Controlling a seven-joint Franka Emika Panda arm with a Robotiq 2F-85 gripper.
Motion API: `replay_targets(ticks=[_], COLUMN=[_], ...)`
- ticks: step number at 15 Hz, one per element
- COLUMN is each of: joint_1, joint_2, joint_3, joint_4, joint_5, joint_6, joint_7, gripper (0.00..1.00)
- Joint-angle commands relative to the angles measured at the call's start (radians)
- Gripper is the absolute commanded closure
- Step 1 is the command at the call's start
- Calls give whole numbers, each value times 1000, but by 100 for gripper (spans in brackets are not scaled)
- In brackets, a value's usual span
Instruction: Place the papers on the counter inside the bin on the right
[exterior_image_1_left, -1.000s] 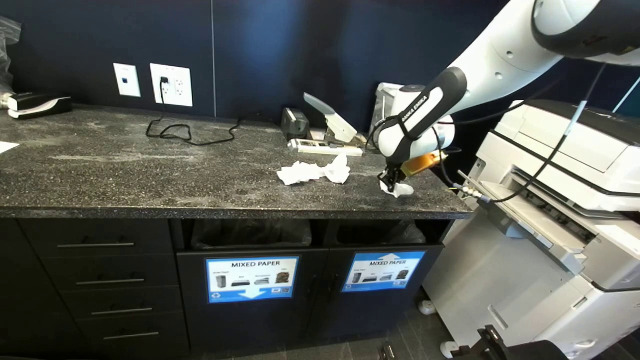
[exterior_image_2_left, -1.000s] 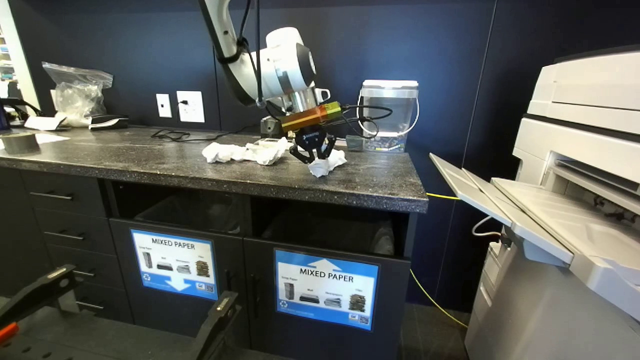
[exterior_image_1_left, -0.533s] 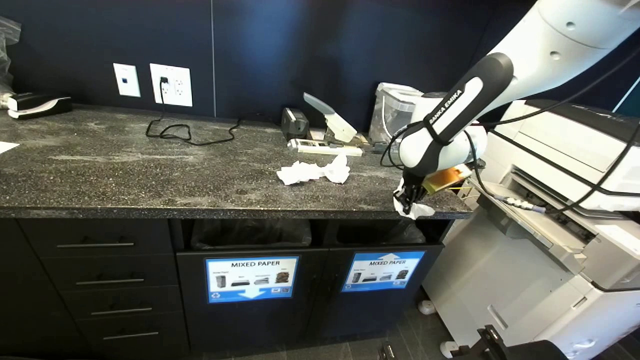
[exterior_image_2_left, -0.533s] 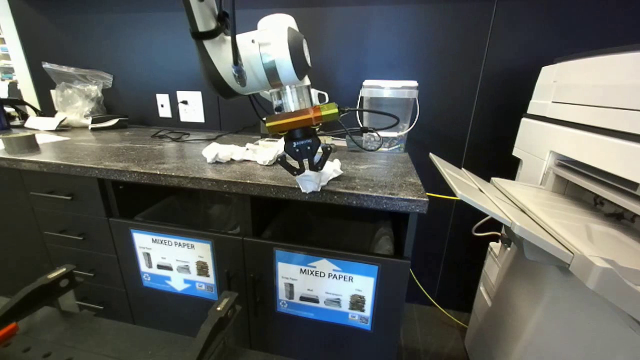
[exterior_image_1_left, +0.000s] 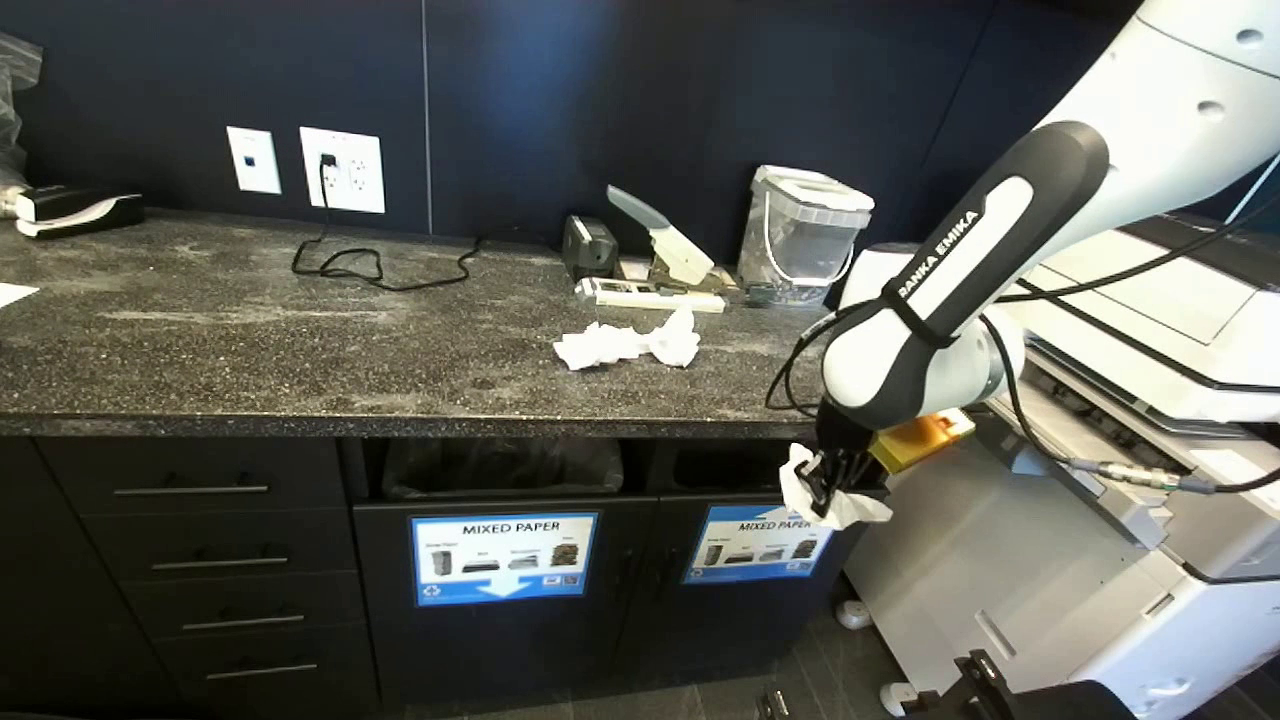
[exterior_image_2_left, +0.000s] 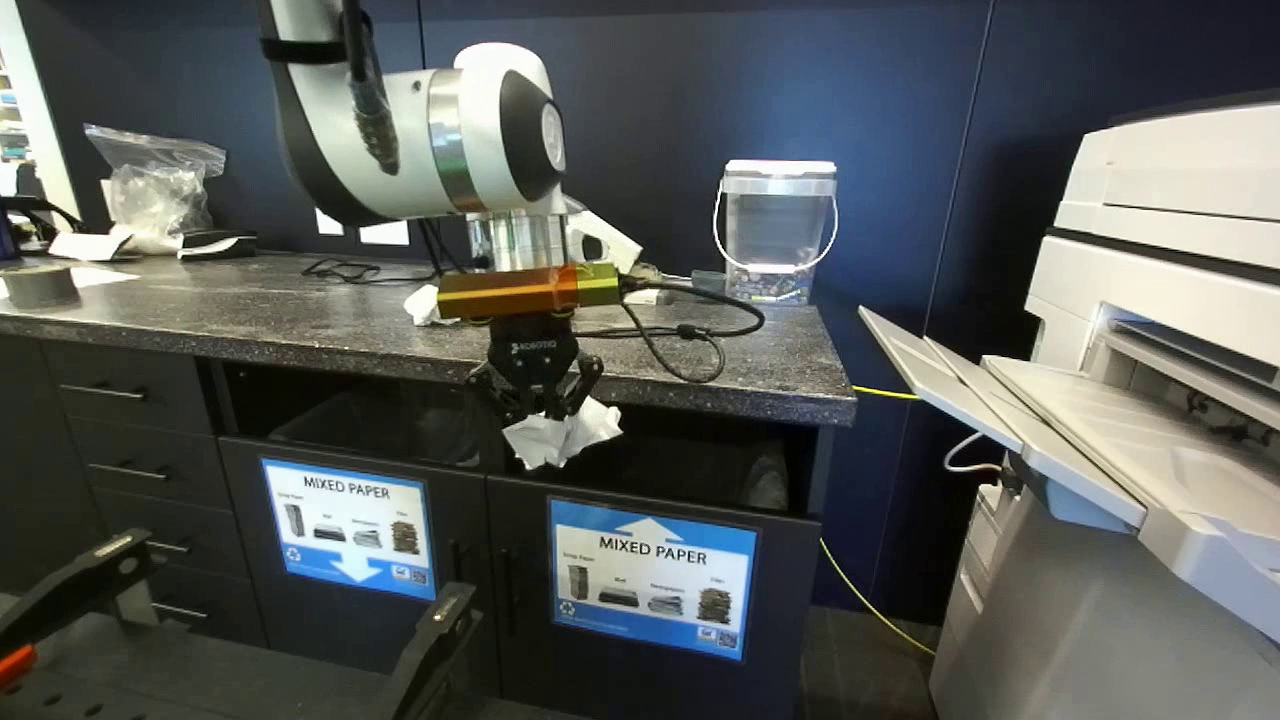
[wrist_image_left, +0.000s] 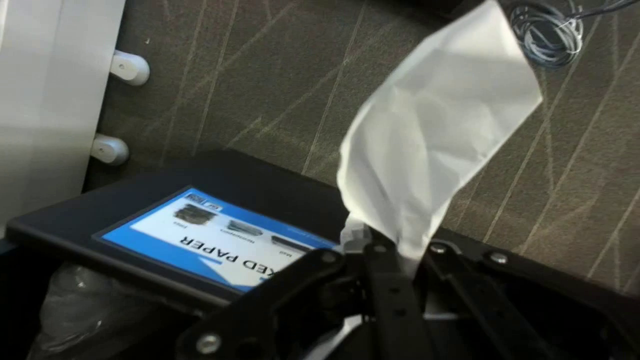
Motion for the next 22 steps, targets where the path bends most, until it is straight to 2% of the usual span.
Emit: replay_targets(ticks=[1, 8, 17, 22], joint_1=[-49, -97, -75, -59], joint_2=[-9, 207, 482, 607], joint_3=[55, 116, 100, 89], joint_4=[-81, -8, 139, 257], joint_5=[73, 193, 288, 378], joint_6=[96, 399, 904, 1091], joint_7=[-50, 12, 187, 252], gripper=[92, 93, 93, 92])
